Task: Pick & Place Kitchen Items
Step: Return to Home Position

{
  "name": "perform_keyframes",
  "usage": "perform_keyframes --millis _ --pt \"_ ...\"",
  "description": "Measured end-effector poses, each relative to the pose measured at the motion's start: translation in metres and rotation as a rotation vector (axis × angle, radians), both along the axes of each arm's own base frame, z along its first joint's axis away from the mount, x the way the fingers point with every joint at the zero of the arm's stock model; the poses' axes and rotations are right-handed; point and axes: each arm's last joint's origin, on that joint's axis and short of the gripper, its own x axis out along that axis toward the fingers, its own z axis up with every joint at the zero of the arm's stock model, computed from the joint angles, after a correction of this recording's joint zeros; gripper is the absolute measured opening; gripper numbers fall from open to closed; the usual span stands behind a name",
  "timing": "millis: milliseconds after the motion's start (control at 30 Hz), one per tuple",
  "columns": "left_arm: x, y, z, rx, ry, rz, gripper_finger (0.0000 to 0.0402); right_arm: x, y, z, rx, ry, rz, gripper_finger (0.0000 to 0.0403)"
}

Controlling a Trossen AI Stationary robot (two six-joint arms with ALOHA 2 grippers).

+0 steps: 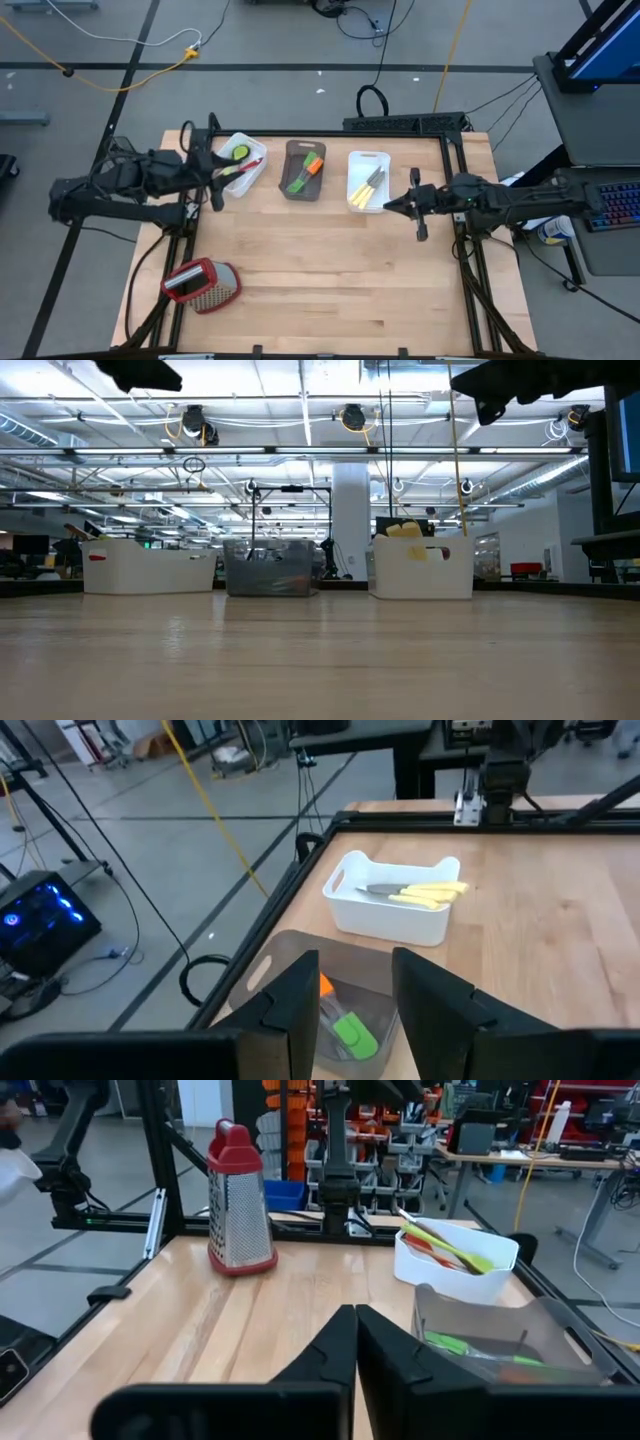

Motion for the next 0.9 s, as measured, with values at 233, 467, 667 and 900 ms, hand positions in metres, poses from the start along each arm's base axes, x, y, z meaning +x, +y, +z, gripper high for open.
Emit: perform_keyframes --millis 233,467,667,900 --pt "-0.023 -0.002 -0.029 0.038 -0.123 -0.009 0.0131 -0.016 0.000 0.003 -0.003 0.008 0.000 0.0001" --pt "-0.038 -0.004 -0.064 0.043 -0.255 -0.036 0.0131 -0.030 0.000 0.004 -0.003 0.008 0.000 0.0001" --pt "-0.042 -0.005 -0.092 0.051 -0.320 -0.067 0.0131 -0.036 0.000 0.000 -0.009 -0.008 0.001 0.0001" --pt "-0.046 -0.006 -0.105 0.071 -0.401 -0.083 0.0131 -0.047 0.000 -0.030 -0.007 0.009 -0.003 0.0001"
